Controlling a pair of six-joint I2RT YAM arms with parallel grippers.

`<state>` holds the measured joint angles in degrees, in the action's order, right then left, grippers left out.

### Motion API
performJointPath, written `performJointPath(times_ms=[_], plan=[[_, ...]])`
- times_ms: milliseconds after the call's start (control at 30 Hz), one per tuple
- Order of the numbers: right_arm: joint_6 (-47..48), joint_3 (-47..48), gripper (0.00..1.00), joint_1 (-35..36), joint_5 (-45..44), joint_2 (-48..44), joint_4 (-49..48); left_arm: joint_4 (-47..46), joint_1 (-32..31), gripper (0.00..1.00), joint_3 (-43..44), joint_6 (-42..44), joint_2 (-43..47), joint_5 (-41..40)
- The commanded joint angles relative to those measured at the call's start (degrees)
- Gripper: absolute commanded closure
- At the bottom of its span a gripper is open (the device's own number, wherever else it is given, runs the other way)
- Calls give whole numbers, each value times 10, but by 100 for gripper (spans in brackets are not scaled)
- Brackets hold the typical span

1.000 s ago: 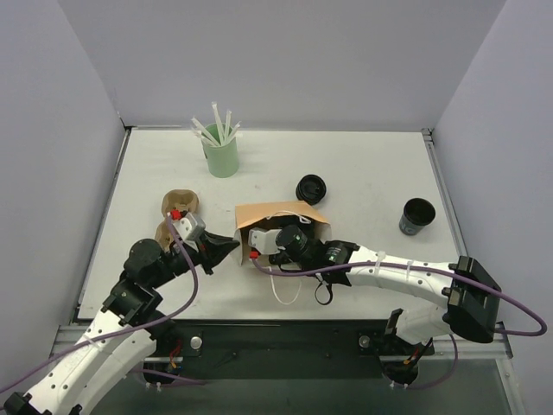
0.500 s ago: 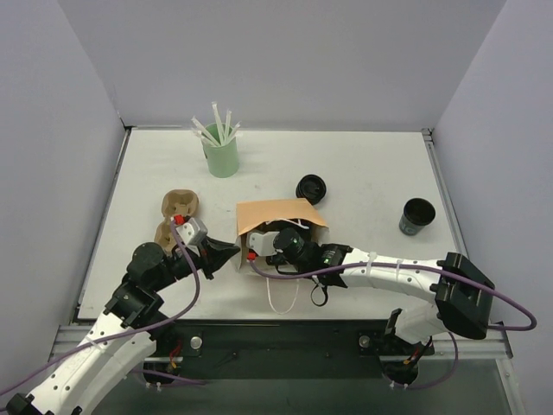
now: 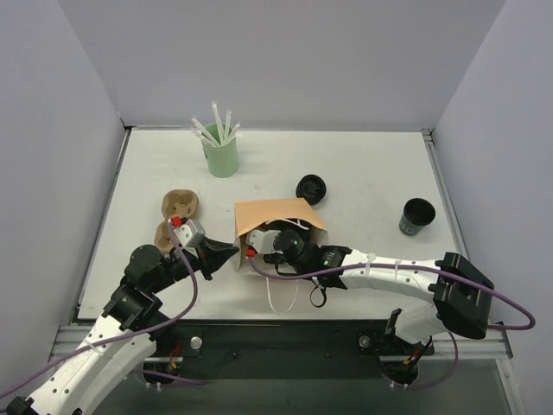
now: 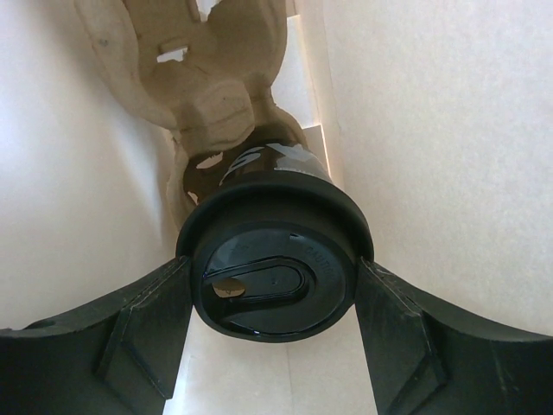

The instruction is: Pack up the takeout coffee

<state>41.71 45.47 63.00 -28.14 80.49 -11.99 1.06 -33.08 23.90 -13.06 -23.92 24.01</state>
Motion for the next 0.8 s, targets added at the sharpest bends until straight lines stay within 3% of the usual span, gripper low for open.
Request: performJointPath(times_ms=[0, 267, 767], plan=[[-37, 37, 50, 4, -27, -18, 22, -12, -3, 100, 10, 3, -2, 2], [-91, 95, 50, 16, -34, -54, 136, -11, -3, 100, 9, 7, -4, 4], [-158, 102, 51, 56, 26, -74, 173, -18, -3, 100, 15, 10, -20, 10]])
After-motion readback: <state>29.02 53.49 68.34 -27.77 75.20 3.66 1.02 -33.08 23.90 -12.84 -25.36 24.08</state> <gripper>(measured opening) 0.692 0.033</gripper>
